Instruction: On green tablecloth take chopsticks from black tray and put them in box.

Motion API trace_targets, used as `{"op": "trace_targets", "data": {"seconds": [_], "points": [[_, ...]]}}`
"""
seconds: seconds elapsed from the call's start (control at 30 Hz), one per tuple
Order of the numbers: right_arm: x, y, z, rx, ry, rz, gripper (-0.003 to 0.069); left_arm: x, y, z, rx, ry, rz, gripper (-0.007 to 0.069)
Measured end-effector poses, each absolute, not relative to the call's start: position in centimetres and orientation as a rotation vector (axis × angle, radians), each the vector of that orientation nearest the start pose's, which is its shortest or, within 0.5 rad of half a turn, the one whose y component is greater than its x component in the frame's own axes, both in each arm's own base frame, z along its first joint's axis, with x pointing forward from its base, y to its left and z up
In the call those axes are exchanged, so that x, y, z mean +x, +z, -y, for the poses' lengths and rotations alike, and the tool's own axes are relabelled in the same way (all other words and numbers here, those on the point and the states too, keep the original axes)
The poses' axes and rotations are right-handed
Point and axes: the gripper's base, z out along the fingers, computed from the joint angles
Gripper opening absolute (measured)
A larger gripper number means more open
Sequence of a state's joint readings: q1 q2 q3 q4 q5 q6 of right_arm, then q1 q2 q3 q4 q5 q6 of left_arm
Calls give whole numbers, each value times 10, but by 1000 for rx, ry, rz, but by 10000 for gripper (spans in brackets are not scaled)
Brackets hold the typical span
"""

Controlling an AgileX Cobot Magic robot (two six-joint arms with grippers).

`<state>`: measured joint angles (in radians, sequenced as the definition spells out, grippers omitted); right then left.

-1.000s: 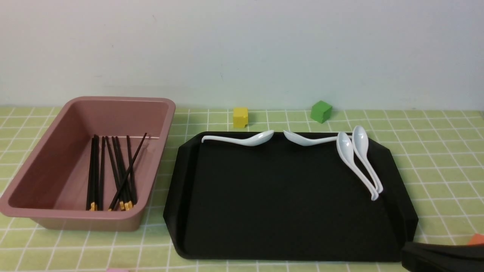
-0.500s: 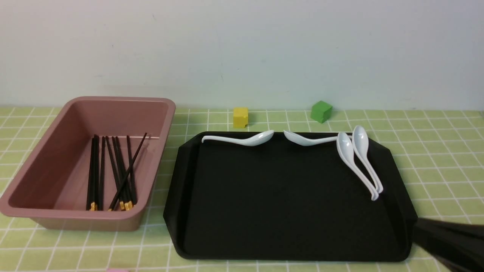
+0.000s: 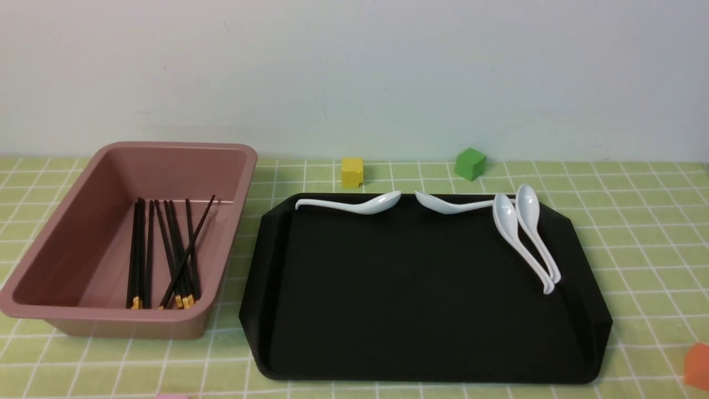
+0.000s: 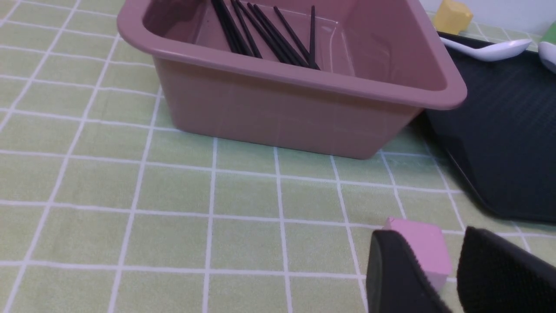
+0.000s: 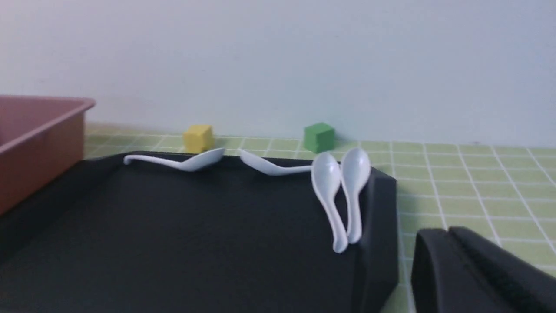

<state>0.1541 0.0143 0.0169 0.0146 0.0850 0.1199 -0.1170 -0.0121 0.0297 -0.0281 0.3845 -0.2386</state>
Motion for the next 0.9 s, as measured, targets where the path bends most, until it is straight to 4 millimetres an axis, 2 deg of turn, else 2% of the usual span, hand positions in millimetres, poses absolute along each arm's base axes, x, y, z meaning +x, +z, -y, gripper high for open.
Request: {"op": "trace_targets", "data": {"seconds": [0.17,0.53,0.9], "points": [[56,191,-4,88,189,-1658,46,52,169,7,-133,-271,-1890,238],[53,175,-5,54,167,-1858,59,52,169,7,-133,-271,-1890,238],[52,175,-7,18,185,-1864,74,52,169,7,-133,-271,-1890,238]]}}
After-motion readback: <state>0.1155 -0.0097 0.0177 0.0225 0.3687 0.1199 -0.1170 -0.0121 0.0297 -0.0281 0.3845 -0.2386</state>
